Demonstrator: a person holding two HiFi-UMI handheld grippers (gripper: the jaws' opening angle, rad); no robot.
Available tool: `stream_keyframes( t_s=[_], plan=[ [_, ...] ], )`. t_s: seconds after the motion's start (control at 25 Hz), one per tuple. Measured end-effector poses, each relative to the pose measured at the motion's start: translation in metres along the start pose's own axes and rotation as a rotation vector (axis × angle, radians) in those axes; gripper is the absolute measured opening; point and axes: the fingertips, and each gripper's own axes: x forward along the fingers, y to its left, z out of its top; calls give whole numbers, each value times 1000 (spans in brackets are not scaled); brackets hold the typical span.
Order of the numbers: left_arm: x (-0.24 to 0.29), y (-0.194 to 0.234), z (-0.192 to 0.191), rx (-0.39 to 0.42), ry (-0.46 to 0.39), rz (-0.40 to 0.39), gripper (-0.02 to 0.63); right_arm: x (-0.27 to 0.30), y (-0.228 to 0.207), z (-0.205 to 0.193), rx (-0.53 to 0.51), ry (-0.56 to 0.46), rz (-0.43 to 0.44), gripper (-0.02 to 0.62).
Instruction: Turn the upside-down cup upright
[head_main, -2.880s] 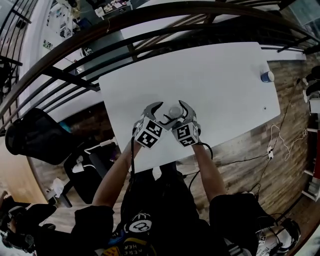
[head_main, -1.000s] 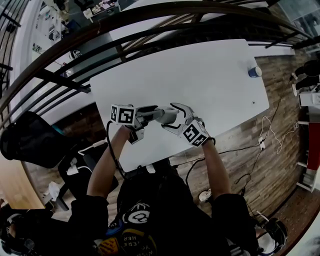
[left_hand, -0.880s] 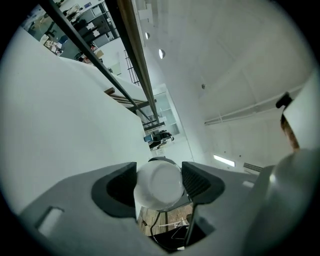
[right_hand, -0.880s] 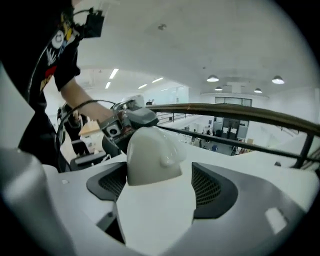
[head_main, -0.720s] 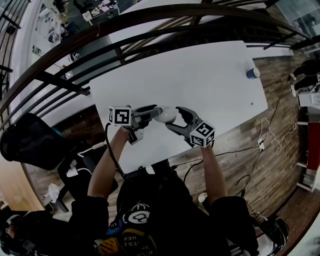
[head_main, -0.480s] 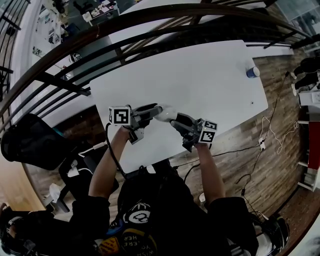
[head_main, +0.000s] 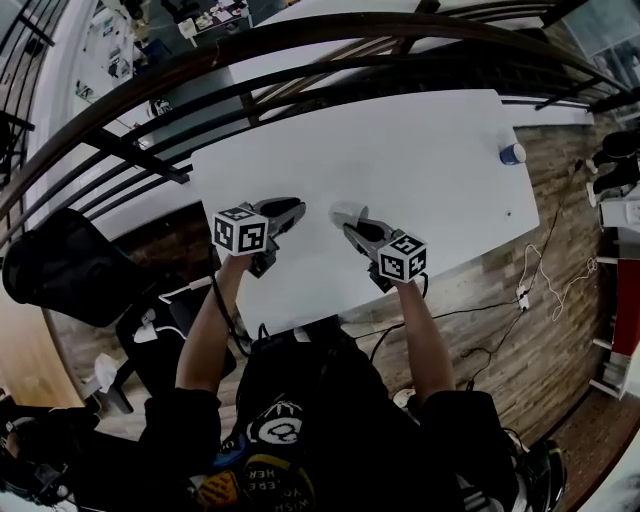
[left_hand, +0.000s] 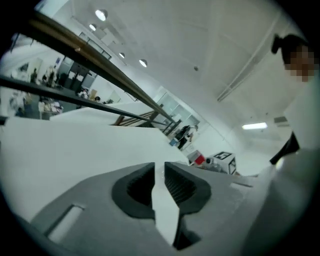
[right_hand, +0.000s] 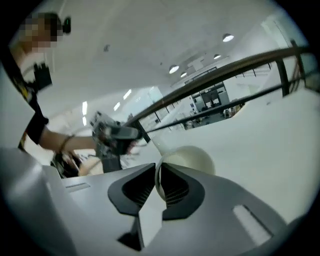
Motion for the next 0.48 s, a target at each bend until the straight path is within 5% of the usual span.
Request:
stream_keyframes(
  t_s=[0.08,0.16,0.48],
  plan=[
    [-11,13,-10,66,30,113,5,19,-19,-24,-203,219,-137,34],
    [-19,15,-19,119,39,169,5,38,-32,-39,-383,425,-204,34],
    [-50,-2,-37,152,-21,240,5,88,-50,-48,-730,882,-235,34]
  ],
)
